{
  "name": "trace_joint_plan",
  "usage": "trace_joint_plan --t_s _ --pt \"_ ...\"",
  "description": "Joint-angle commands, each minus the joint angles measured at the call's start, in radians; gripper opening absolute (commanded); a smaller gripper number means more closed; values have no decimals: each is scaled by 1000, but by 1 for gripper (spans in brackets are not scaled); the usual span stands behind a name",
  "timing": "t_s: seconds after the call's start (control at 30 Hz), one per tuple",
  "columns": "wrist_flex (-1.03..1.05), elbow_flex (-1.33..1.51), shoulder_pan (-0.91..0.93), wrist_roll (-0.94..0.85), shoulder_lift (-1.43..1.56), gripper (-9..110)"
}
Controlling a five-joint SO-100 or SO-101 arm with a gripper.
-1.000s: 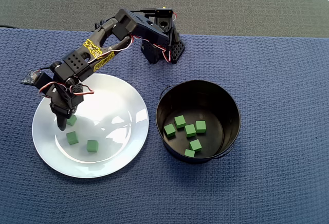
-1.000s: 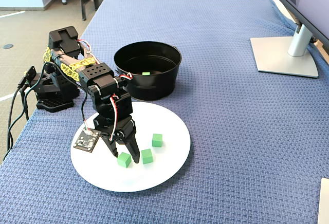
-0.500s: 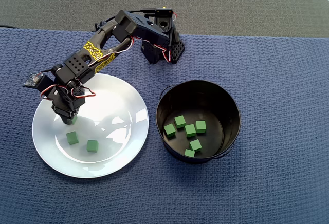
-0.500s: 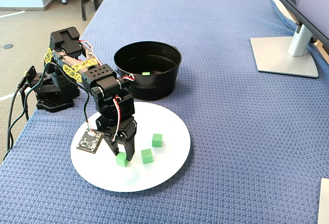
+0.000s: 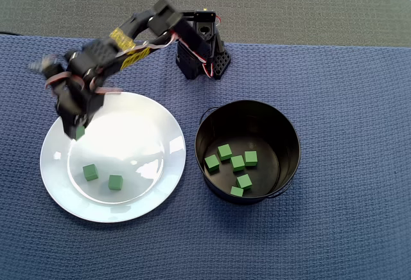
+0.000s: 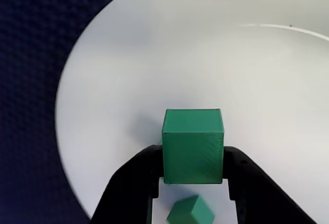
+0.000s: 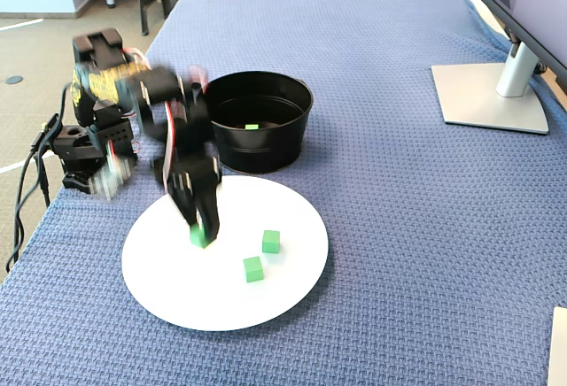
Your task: Pick up the green cubes from the white plate and place them in the black recipient
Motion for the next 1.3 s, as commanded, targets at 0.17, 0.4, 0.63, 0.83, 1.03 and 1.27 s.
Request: trace_joint_plan --t_s 0.17,0.4,0.63,0.83,1.03,1.27 --pt "143 46 -268 144 419 0" --pt "72 354 -597 247 623 0" --pt "5 522 -913 353 655 0" --pt "-32 538 -1071 410 586 0" --pt "-40 546 -1131 368 549 22" --pt "-38 572 -1117 328 606 37"
